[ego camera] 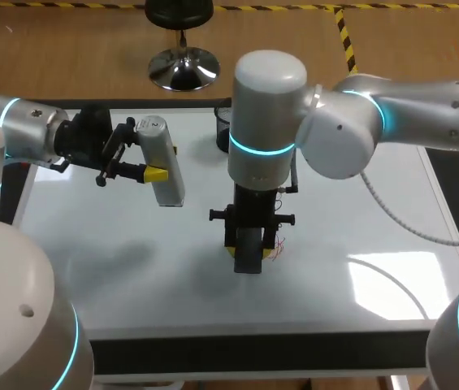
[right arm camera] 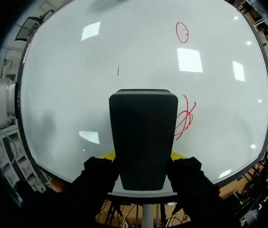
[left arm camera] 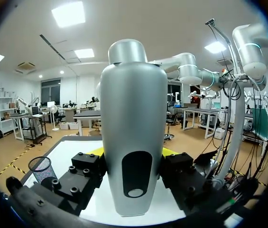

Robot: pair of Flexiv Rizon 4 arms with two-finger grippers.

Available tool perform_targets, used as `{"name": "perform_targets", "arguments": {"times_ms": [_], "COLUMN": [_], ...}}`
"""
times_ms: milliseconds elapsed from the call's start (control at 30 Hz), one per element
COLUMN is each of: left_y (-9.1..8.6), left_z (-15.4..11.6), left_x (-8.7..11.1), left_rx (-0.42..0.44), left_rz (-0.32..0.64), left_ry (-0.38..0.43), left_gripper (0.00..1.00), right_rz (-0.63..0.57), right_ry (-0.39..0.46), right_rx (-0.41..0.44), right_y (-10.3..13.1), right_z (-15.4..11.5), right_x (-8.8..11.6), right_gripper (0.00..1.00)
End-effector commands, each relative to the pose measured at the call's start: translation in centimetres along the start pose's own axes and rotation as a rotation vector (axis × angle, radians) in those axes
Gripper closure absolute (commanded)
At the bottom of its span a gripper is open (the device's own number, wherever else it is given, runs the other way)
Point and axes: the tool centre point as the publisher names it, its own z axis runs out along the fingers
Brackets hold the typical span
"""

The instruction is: Pick up the inspection probe, press it on each red-marked spot on the whiteboard one by one, put down the probe, pick up the eraser, and wipe off all the red marks.

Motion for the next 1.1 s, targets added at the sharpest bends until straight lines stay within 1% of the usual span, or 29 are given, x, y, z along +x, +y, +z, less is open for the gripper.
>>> {"name": "perform_targets", "arguments": {"times_ms": [33, 200, 467, 733, 900, 1100], "left_y": [-0.1, -0.1, -0.1, -0.1, -0.1, -0.1], "left_z": [-0.1, -0.1, -0.1, -0.1, -0.1, -0.1], "left_x": [-0.2, -0.2, -0.2, -0.2, -0.2, -0.2], "left_rx": [0.002, 0.002, 0.002, 0.002, 0.002, 0.002], "left_rz": [0.000, 0.000, 0.000, 0.000, 0.000, 0.000], "left_ry": [0.005, 0.005, 0.005, 0.005, 0.005, 0.005], "left_gripper": [1.00, 1.00, 1.00, 1.00, 1.00, 1.00], "right_rz": [-0.004, -0.006, -0.010, 0.001, 0.017, 0.032], "right_ry": [0.027, 0.036, 0.039, 0.040, 0.047, 0.056], "right_rx": [0.018, 0.022, 0.031, 0.063, 0.067, 0.071], "right_y": [0.7, 0.8, 1.3, 2.4, 2.7, 2.8], "right_z": [1.7, 2.4, 2.7, 2.6, 2.8, 3.5], "right_x": [-0.2, -0.2, -0.6, -2.2, -3.5, -4.4], "right_gripper": [1.00, 1.00, 1.00, 1.00, 1.00, 1.00]}}
